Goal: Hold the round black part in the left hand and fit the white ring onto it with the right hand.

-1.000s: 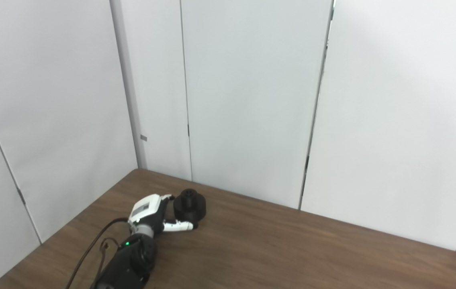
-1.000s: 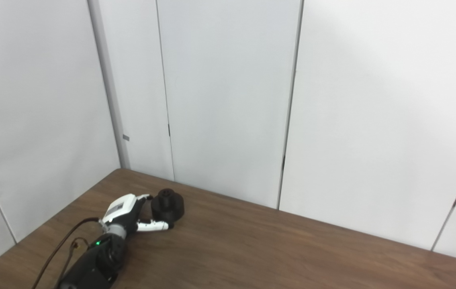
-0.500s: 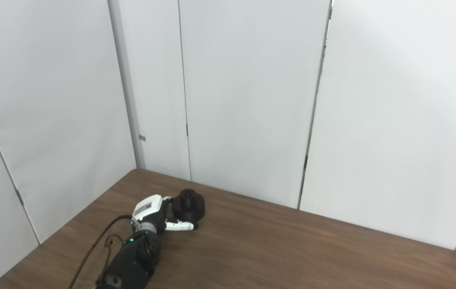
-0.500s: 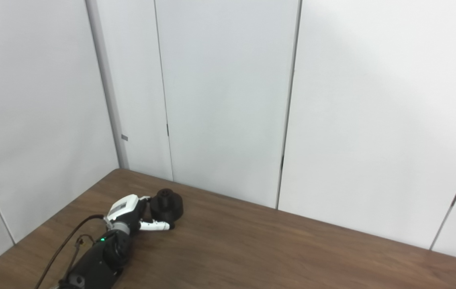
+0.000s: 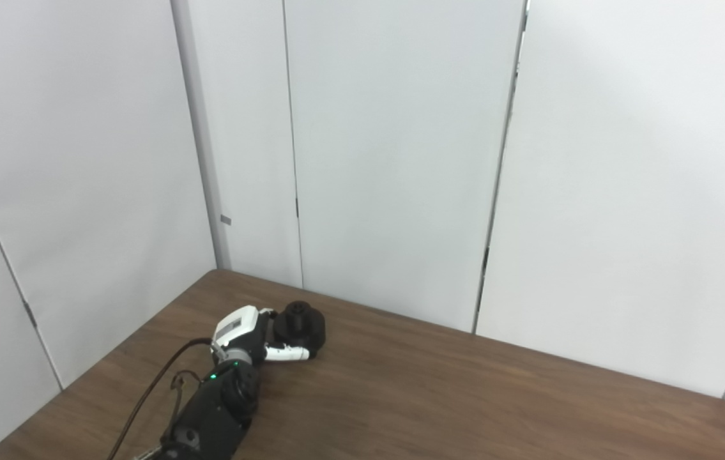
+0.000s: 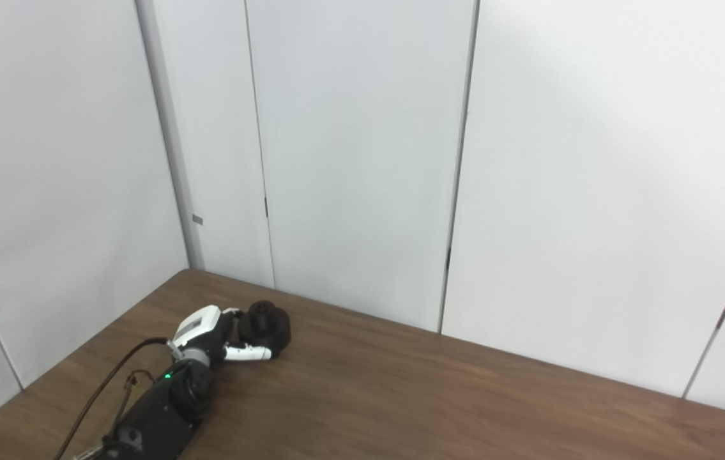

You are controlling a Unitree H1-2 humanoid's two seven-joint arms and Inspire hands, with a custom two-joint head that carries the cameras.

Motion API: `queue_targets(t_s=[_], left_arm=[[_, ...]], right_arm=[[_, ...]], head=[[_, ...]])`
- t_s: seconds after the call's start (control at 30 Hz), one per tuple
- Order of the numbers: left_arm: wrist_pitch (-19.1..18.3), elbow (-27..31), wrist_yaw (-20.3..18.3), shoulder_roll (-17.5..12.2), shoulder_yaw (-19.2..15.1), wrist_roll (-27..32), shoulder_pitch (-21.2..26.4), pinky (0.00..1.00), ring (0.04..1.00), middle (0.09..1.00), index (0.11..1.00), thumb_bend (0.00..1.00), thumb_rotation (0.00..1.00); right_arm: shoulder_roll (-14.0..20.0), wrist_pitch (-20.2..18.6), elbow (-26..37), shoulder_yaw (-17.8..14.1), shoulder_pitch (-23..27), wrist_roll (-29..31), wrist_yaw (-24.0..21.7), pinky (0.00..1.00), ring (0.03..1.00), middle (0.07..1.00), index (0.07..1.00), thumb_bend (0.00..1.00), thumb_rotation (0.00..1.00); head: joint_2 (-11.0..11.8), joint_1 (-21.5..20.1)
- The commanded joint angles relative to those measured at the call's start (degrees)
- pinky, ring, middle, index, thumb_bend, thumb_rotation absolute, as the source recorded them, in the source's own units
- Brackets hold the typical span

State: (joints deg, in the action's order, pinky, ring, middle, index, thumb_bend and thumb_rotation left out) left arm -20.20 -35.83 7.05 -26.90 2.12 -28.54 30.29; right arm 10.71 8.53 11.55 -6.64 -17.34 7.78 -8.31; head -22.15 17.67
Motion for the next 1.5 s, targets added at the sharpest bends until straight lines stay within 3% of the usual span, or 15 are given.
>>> queue_targets(t_s=[0.0, 0.13, 0.27, 0.53, 0.83, 1.13, 1.47], left_arm=[[1.69, -0.72, 2.35, -0.74, -1.39, 1.51, 3.85, 1.00, 0.963, 0.932, 0.867, 1.00, 0.46], [3.70, -2.59, 3.03, 0.34, -3.28, 5.07, 3.90, 0.98, 0.957, 0.934, 0.875, 1.00, 0.44], [6.22, -5.12, 5.09, 1.08, -3.71, 6.73, 4.19, 0.90, 0.929, 0.911, 0.868, 1.00, 0.43], [8.49, -8.06, 7.46, 2.16, -2.05, 7.02, 4.39, 0.88, 0.926, 0.910, 0.864, 1.00, 0.46], [10.24, -10.44, 8.99, 2.75, -0.45, 6.97, 4.27, 1.00, 0.959, 0.923, 0.846, 1.00, 0.39], [9.56, -12.12, 10.78, 2.41, 2.96, 4.28, 4.61, 1.00, 0.977, 0.926, 0.832, 1.00, 0.40], [10.50, -16.53, 15.24, 3.40, 3.23, 4.29, 6.18, 1.00, 0.995, 0.947, 0.820, 1.00, 0.41]], right_arm=[[-0.74, 0.97, -0.38, 0.47, -0.35, 0.73, -0.05, 1.00, 1.000, 0.979, 0.998, 0.60, 1.00], [-0.67, 1.55, -0.49, 0.47, -0.50, 0.38, -0.02, 1.00, 1.000, 0.983, 0.994, 0.59, 1.00], [-0.68, 1.43, -0.41, 0.49, -0.57, 0.93, -0.19, 1.00, 1.000, 0.985, 0.994, 0.59, 1.00], [-0.57, 2.42, -0.72, 0.44, -0.68, 0.75, -0.24, 1.00, 1.000, 0.982, 0.990, 0.57, 1.00], [-0.47, 1.81, 0.15, 0.48, -1.03, 0.19, 0.03, 1.00, 1.000, 0.985, 0.991, 0.56, 1.00], [-0.58, 1.41, 0.20, 0.41, -1.03, 1.13, -0.12, 1.00, 0.998, 0.987, 0.992, 0.58, 1.00], [-0.66, 0.99, 0.48, 0.35, -1.08, 1.36, 0.01, 1.00, 0.998, 0.971, 0.979, 0.57, 1.00]], head=[[0.02, 0.01], [-0.02, -0.12], [-0.09, -0.16], [-0.30, -0.50], [-0.49, -0.58], [-0.58, -0.76], [-0.55, -1.09]])
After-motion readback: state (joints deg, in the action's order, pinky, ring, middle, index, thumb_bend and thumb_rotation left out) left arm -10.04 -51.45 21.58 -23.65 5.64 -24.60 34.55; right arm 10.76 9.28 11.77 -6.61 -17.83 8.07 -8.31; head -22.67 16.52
